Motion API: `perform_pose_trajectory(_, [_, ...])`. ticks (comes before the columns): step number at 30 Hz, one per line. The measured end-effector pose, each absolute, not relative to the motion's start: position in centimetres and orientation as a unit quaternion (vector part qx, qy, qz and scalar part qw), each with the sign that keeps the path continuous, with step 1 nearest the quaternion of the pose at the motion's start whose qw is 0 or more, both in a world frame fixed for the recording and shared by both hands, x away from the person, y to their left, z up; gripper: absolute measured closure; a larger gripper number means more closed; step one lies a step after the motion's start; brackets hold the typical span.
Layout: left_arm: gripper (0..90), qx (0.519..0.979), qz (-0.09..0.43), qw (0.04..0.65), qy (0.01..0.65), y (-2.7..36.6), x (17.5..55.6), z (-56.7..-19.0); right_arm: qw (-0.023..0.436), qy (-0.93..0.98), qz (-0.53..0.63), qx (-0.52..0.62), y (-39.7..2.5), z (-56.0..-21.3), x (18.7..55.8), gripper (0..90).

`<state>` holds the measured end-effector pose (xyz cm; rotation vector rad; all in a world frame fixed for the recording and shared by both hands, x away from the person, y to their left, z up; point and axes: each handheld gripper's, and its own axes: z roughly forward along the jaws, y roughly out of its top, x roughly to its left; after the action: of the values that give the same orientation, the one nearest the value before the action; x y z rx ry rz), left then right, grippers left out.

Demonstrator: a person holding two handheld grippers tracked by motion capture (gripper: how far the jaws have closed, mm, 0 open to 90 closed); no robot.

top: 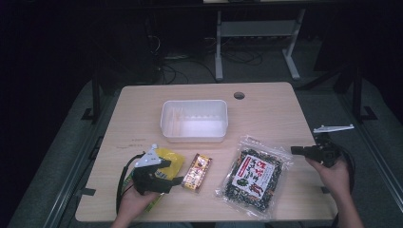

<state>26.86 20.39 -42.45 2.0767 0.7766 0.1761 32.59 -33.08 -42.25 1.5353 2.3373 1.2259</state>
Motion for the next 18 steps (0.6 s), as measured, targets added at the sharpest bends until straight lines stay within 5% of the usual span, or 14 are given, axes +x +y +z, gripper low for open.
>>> perform_pose_trajectory(18, [20.2,0.870,-0.008,0.426,0.249,9.5,30.2,-43.2,0.087,0.764,0.466,0.437,-31.6,-36.0,30.9,90.0])
